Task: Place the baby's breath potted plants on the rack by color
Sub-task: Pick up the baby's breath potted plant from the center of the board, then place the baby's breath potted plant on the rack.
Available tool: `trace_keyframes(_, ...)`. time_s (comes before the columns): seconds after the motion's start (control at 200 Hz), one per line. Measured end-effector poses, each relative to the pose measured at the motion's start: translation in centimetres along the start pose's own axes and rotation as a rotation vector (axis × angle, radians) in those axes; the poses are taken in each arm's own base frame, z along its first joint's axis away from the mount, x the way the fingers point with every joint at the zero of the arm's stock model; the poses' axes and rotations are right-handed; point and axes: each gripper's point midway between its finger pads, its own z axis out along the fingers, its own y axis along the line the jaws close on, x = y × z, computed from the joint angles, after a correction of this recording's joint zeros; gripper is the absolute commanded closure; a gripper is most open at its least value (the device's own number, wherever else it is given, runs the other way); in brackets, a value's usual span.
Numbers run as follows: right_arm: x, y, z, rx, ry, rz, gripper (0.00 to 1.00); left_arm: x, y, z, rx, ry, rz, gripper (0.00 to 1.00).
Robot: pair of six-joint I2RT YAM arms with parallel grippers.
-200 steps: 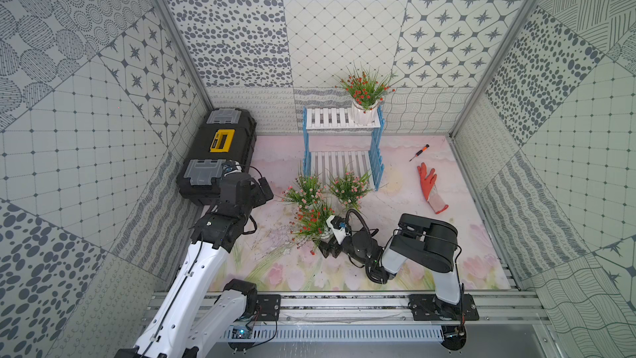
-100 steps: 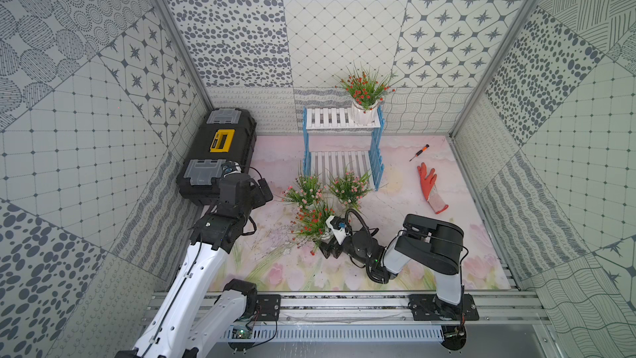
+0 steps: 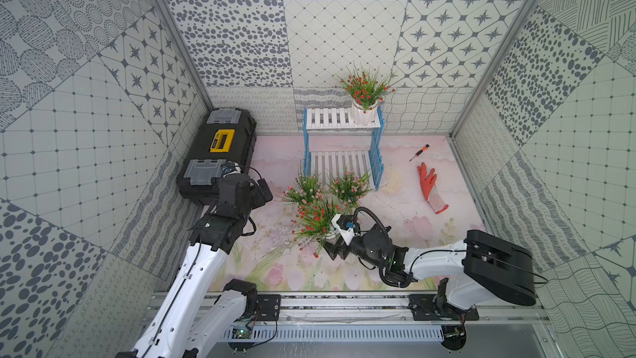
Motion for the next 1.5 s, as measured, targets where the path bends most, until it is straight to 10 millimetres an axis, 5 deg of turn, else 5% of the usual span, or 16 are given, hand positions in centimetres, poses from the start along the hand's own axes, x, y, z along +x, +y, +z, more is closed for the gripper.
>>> trace_keyframes(0.37,-12.4,-1.8,-3.5,0.010,-0.071,0.013,0.30,-0.2,-0.2,-0.3,0.012,-0.005,-0.003,0.02)
trace_keyframes(0.54,-16.6,-4.6,-3.2,0.053,-0.066,0.019,0.30,0.2,0.0,-0.5,0.019,-0.007,-0.009,0.01)
trace_keyframes(0.705,-20.1,-7.0,-0.7,0.056,-0.059,0.029,0.30,0.7,0.3,-0.9,0.026,-0.009,-0.014,0.01)
trace_keyframes(1.076,-22.2,-12.4,7.0,0.109,-0.008,0.039,0.30,0.9,0.1,-1.2,0.044,-0.003,-0.019,0.02)
trace_keyframes(1.501,-24.8,-18.9,10.9,0.201,-0.047,0.017,0.30,3.2,0.1,0.1,0.056,0.056,-0.031,0.02)
